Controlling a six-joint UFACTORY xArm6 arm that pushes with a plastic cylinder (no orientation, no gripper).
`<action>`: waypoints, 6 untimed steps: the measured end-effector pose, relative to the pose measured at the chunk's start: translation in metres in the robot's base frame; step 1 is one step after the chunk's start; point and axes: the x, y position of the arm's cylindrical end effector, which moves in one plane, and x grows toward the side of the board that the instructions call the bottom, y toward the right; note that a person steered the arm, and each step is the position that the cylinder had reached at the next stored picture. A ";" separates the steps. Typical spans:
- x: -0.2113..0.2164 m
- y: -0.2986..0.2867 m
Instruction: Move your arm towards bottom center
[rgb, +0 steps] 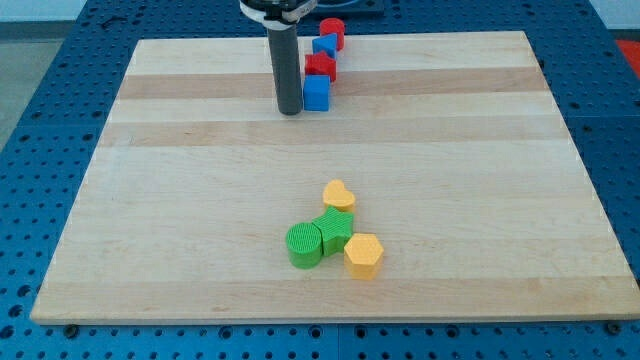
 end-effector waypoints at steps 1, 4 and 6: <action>0.048 0.034; 0.176 0.165; 0.255 0.086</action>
